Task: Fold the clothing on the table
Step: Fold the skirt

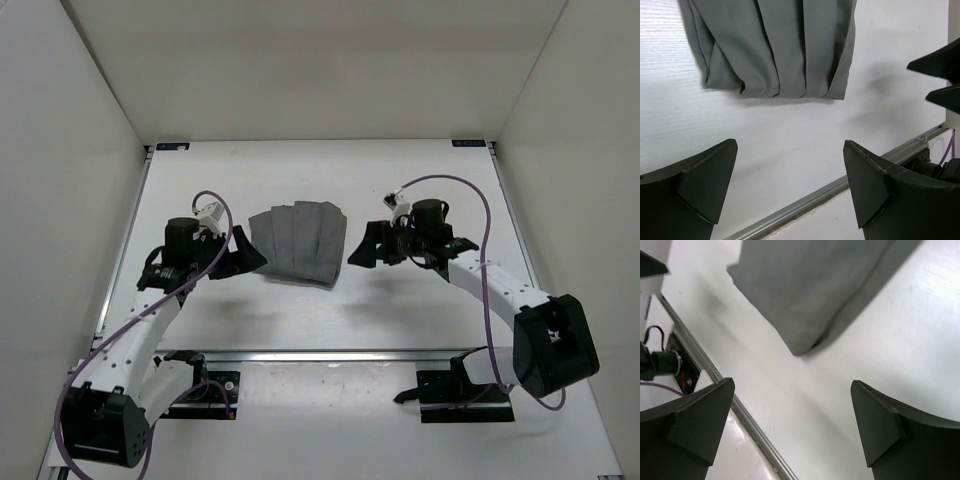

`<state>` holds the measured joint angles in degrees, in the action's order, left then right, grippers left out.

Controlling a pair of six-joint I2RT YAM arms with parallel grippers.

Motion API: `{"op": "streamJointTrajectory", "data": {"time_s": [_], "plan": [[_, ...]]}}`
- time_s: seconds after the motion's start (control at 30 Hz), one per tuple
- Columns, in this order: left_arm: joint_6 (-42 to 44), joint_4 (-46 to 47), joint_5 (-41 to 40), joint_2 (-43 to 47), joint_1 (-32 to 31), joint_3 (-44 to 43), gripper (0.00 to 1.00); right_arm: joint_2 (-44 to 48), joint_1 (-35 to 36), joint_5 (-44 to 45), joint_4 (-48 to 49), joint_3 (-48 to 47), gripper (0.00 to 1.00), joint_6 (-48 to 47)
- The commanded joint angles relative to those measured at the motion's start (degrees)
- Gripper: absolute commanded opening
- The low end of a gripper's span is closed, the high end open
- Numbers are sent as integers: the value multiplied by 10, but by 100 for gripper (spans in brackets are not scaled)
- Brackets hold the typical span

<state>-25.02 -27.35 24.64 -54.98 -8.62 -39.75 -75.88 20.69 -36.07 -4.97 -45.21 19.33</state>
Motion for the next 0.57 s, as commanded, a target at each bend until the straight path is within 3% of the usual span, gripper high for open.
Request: {"op": "streamJointTrajectory", "data": {"time_s": [0.0, 0.3, 0.4, 0.47, 0.53], "plan": [[32, -23, -4, 53, 6, 4, 98, 52, 11, 18, 13, 15, 99, -24], [71, -88, -43, 80, -18, -45, 99, 88, 38, -54, 130, 67, 99, 22], [81, -116, -63, 97, -19, -59, 99, 90, 44, -44, 118, 69, 99, 14], [96, -138, -77, 98, -10, -68, 99, 84, 54, -14, 104, 59, 99, 6], [103, -165, -110, 92, -10, -84, 99, 58, 87, 128, 71, 35, 100, -22]]}}
